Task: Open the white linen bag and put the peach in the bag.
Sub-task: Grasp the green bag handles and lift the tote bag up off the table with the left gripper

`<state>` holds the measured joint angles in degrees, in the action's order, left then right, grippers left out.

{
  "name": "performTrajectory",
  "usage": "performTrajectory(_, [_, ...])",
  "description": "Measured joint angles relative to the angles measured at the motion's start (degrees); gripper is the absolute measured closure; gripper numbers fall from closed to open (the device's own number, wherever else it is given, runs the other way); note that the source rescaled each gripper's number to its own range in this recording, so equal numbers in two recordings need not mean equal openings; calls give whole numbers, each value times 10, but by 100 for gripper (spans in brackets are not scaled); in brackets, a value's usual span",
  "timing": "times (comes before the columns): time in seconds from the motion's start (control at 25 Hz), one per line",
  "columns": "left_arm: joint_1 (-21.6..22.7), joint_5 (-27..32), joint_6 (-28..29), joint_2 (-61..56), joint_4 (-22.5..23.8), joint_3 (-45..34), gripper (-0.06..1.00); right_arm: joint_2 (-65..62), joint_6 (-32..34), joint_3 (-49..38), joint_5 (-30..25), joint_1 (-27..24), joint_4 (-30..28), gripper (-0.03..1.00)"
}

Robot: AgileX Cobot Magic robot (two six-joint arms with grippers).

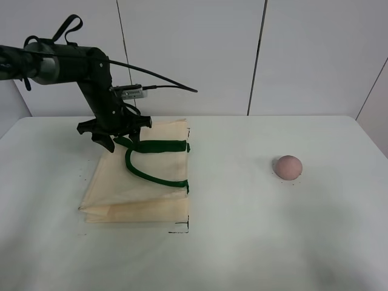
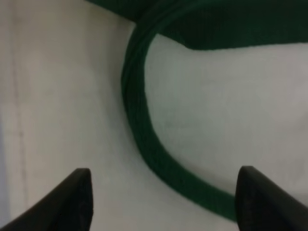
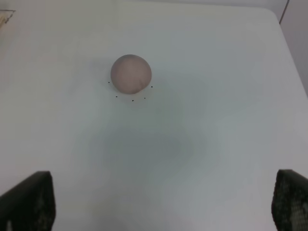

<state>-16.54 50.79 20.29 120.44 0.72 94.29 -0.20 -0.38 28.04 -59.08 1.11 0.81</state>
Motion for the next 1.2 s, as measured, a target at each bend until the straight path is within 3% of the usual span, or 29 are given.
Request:
performTrajectory(0.44, [-1, -89, 14, 60, 32, 0, 7, 0, 0, 0, 0, 0, 0, -3])
performTrajectory(0.68, [-1, -99, 36, 90, 81, 0, 7, 0, 0, 0, 0, 0, 0, -3])
performTrajectory(0.92, [-1, -109, 40, 100, 74, 0, 9, 0, 0, 0, 0, 0, 0, -3])
performTrajectory(1.04, [-1, -111, 41, 100, 68, 1, 26, 0, 0, 0, 0, 0, 0, -3])
performTrajectory(1.2, [-2, -111, 41, 100, 67, 4, 78, 0, 0, 0, 0, 0, 0, -3])
